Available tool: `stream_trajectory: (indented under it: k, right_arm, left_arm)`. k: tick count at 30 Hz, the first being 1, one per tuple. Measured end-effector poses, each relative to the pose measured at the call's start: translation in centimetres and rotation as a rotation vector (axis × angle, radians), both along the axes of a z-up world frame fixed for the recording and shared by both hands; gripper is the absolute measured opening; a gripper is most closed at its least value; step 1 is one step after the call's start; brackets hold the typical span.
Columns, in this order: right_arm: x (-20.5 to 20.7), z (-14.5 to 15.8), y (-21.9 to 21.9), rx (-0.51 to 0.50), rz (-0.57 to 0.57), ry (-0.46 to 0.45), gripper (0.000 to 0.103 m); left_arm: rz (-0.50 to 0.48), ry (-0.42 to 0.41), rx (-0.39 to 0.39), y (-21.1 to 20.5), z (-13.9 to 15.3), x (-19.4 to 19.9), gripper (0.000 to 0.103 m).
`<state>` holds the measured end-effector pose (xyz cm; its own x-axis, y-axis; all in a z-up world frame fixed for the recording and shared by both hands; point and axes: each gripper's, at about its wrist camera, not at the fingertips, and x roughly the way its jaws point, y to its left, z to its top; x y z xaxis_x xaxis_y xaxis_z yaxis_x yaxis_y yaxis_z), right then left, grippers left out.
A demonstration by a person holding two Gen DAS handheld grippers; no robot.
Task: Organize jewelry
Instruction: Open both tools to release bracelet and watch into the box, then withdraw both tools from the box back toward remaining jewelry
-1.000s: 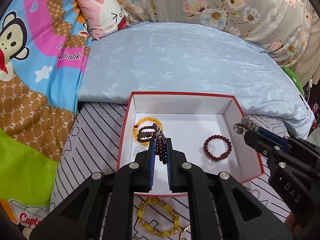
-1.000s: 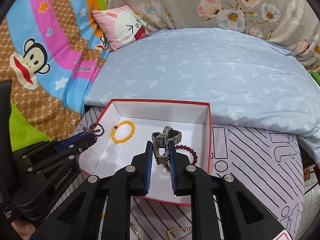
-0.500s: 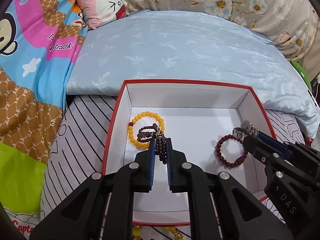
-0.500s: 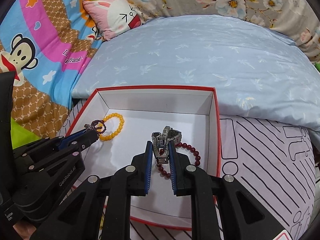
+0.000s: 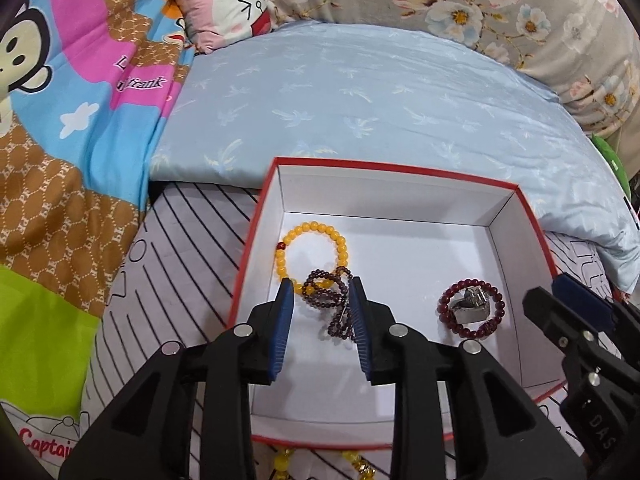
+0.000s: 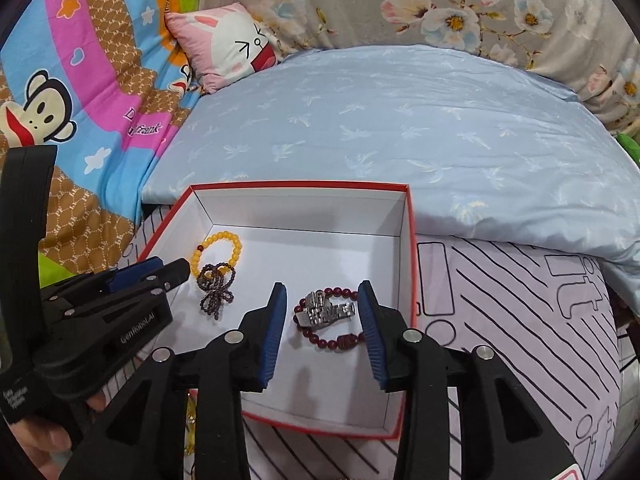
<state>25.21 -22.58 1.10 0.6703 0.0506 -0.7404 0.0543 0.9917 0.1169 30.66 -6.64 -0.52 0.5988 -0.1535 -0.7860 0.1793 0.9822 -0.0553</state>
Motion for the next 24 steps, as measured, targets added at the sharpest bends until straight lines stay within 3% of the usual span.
stream_trajectory:
  k: [12,17,24]
  right_arm:
    - [-9.9,2.3,-0.7,-0.041,-0.051,-0.047,0.044]
    - [-14.6,1.3,-0.7,-0.077,-0.070,-0.023,0.044]
    - [-19.7,-1.4,-1.0,-0.041,-0.091,0.046,0.044]
  left_arm:
    - [0.024,-0.036,-0.015,4.2,2.7,-7.9,0.035]
    - [0.023,-0.011,-0.011,5.0,1.9,-11.8,0.035]
    - [0.018,0.047,-0.011,5.2,-0.4,-15.8,0.037]
